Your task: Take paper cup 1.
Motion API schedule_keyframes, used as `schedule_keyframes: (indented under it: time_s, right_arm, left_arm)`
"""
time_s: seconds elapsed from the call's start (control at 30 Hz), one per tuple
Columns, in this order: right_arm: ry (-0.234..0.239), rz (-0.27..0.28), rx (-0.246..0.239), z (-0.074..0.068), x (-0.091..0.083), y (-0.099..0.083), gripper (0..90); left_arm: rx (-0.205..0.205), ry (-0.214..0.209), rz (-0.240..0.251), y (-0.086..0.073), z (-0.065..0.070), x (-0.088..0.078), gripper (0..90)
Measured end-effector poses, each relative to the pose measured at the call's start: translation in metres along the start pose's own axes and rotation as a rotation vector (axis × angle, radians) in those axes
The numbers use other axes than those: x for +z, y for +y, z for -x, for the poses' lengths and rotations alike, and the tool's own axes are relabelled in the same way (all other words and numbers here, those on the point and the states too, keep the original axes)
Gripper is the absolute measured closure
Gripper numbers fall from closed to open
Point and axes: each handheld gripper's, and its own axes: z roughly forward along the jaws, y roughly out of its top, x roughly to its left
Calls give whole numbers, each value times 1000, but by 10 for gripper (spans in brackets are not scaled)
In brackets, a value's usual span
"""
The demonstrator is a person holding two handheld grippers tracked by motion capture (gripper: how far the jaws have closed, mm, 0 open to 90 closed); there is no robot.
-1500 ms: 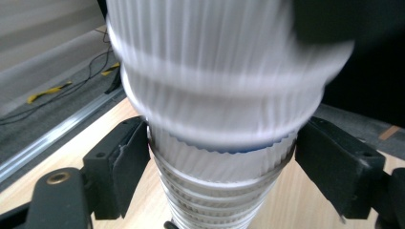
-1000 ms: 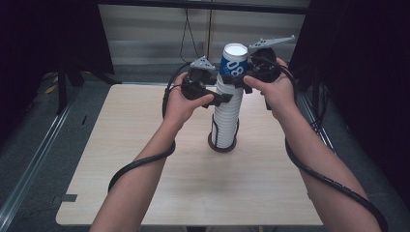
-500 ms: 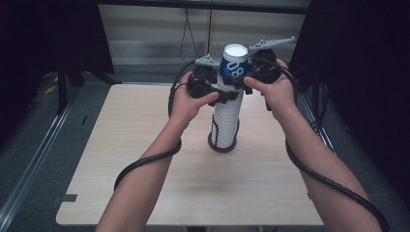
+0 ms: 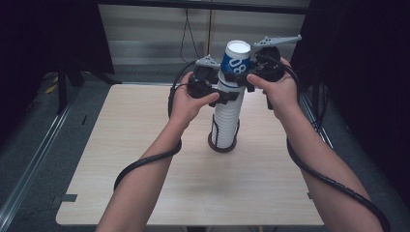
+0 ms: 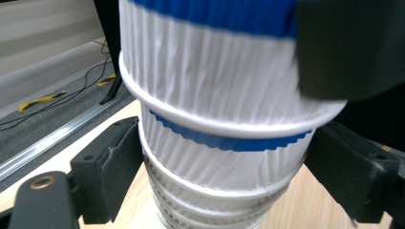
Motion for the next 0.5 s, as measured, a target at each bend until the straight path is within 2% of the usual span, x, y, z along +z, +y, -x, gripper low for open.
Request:
schedule_keyframes:
  time_s: [0.3, 0.5]
  right_arm:
    - [13, 36, 18, 1, -13, 10, 223]
    - [16, 25, 12, 1, -17, 13, 222]
  left_arm:
    - [-6, 2, 20, -2, 1, 1, 140]
    - [-2, -1, 16, -1, 2, 2, 138]
